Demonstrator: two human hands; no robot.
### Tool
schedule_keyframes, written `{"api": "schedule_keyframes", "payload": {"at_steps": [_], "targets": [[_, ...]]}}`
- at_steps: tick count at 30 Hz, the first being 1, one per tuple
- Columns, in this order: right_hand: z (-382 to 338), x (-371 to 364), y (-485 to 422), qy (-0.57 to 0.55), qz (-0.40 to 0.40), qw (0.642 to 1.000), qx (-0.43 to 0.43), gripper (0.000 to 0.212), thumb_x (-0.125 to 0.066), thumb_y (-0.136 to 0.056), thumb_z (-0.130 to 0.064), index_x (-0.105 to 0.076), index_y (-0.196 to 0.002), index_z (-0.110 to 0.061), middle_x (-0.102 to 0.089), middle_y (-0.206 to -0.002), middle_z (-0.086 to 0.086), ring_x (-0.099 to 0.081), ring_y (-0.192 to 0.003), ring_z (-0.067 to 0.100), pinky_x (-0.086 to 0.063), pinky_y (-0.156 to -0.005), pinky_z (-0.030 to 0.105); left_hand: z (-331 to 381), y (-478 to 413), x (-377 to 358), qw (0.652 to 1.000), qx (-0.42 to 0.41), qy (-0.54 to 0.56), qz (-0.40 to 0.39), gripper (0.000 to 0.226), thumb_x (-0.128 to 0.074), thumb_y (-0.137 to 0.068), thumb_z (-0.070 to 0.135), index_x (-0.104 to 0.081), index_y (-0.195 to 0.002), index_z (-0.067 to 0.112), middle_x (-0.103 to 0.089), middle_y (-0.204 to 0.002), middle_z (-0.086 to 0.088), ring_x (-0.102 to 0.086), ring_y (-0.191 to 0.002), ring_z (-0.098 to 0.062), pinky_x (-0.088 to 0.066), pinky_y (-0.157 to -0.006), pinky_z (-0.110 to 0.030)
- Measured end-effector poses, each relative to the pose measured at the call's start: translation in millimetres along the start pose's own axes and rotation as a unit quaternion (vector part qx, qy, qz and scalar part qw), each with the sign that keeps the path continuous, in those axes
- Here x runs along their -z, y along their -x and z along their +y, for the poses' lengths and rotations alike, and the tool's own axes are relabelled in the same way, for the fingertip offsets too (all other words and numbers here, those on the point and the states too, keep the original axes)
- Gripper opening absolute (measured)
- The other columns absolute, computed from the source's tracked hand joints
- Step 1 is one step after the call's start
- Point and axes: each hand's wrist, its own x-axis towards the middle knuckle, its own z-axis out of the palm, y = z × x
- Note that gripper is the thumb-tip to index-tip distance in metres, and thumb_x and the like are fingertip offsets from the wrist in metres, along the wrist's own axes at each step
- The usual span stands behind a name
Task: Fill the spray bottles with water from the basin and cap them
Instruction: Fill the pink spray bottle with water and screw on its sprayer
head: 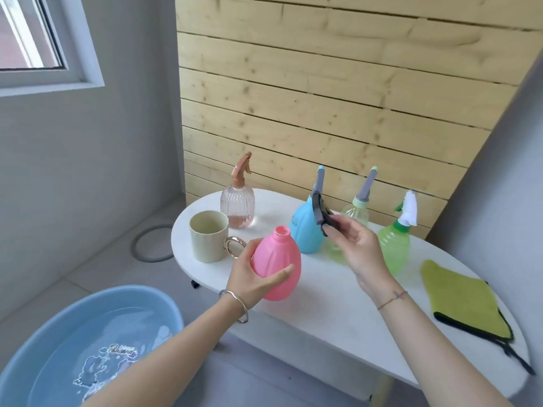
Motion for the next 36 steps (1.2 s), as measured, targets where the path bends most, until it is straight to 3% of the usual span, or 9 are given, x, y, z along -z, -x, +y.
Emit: {"api": "schedule_keyframes", "payload": {"at_steps": [4, 8, 10, 16, 19, 22, 25, 29, 36], "targets": [[-41.2, -3.4, -8.2, -0.182, 0.012, 0.983, 0.015, 0.016, -0.06, -0.089, -0.004, -0.067, -0.1, -0.013, -0.071, -0.09, -0.007, -0.062, -0.091, 0.009, -0.048, -0.088, 0.019, -10.0, -8.6, -11.7, 1.0, -0.001, -0.026, -0.015, 0.075, -0.08, -0.048, 0.059, -0.054, -0.114, 0.033, -0.066, -0.104, 0.006, -0.065, -0.093, -0.01, -0.053, -0.073, -0.018], [-65.2, -13.0, -8.1, -0.261, 0.013, 0.965, 0.039, 0.017, -0.057, -0.09, -0.004, -0.071, -0.091, -0.014, -0.072, -0.088, -0.006, -0.064, -0.091, 0.009, -0.051, -0.084, 0.019, -19.4, -11.6, -16.9, 0.999, -0.005, -0.043, -0.02, 0.076, -0.079, -0.05, 0.061, -0.054, -0.115, 0.03, -0.066, -0.105, 0.006, -0.064, -0.095, -0.01, -0.051, -0.076, -0.018], [-71.3, -17.1, -7.4, -0.25, 0.007, 0.966, 0.059, 0.013, -0.062, -0.085, -0.01, -0.068, -0.096, -0.013, -0.073, -0.088, -0.009, -0.065, -0.089, 0.006, -0.051, -0.087, 0.02, -22.8, -10.9, -17.5, 0.999, -0.006, -0.049, -0.019, 0.075, -0.079, -0.05, 0.061, -0.054, -0.114, 0.031, -0.066, -0.104, 0.007, -0.063, -0.094, -0.006, -0.049, -0.075, -0.014], [-76.9, -25.4, -8.3, -0.211, -0.02, 0.973, 0.089, 0.042, -0.073, -0.063, -0.031, -0.067, -0.102, -0.013, -0.073, -0.089, -0.01, -0.065, -0.09, 0.007, -0.049, -0.091, 0.023, -26.9, -12.0, -16.9, 0.999, -0.004, -0.05, -0.016, 0.075, -0.078, -0.051, 0.061, -0.055, -0.114, 0.029, -0.066, -0.103, 0.007, -0.063, -0.091, -0.004, -0.048, -0.074, -0.012], [-68.4, -30.0, -10.0, -0.183, -0.028, 0.979, 0.084, 0.033, -0.071, -0.072, -0.024, -0.068, -0.103, -0.013, -0.072, -0.093, -0.006, -0.064, -0.093, 0.011, -0.045, -0.1, 0.031, -27.1, -12.0, -16.3, 0.999, -0.006, -0.048, -0.021, 0.075, -0.079, -0.051, 0.06, -0.055, -0.114, 0.027, -0.067, -0.103, 0.007, -0.063, -0.09, -0.003, -0.047, -0.073, -0.011], [-52.7, -35.8, -9.8, -0.134, -0.062, 0.987, 0.065, 0.019, -0.064, -0.085, -0.008, -0.067, -0.102, -0.014, -0.073, -0.092, -0.008, -0.067, -0.091, 0.007, -0.049, -0.093, 0.023, -26.3, -12.2, -14.8, 0.998, -0.007, -0.053, -0.033, 0.077, -0.078, -0.051, 0.061, -0.053, -0.116, 0.027, -0.065, -0.104, 0.009, -0.062, -0.09, 0.002, -0.046, -0.074, -0.01], [-34.0, -35.5, -9.0, -0.05, -0.129, 0.99, 0.03, 0.021, -0.066, -0.085, -0.005, -0.067, -0.105, -0.01, -0.074, -0.098, 0.0, -0.069, -0.095, 0.013, -0.048, -0.086, 0.019, -23.3, -13.1, -11.0, 0.996, -0.008, -0.064, -0.06, 0.083, -0.077, -0.051, 0.064, -0.051, -0.12, 0.026, -0.062, -0.107, 0.013, -0.059, -0.092, 0.009, -0.044, -0.074, -0.007], [-16.2, -28.0, -8.0, 0.016, -0.173, 0.985, -0.008, 0.03, -0.071, -0.081, -0.006, -0.065, -0.11, -0.004, -0.071, -0.111, 0.008, -0.065, -0.108, 0.018, -0.048, -0.097, 0.026, -20.7, -14.5, -5.1, 0.991, -0.005, -0.083, -0.104, 0.084, -0.076, -0.054, 0.064, -0.045, -0.124, 0.029, -0.058, -0.112, 0.016, -0.056, -0.098, 0.013, -0.043, -0.077, -0.006], [-11.5, -22.7, -8.7, 0.059, -0.21, 0.975, -0.032, 0.034, -0.074, -0.077, -0.011, -0.064, -0.109, -0.004, -0.072, -0.11, 0.006, -0.065, -0.109, 0.015, -0.045, -0.104, 0.032, -25.2, -21.9, 7.3, 0.977, 0.011, -0.12, -0.178, 0.096, -0.079, -0.055, 0.063, -0.037, -0.136, 0.031, -0.057, -0.124, 0.013, -0.056, -0.113, -0.004, -0.049, -0.096, -0.029]]}}
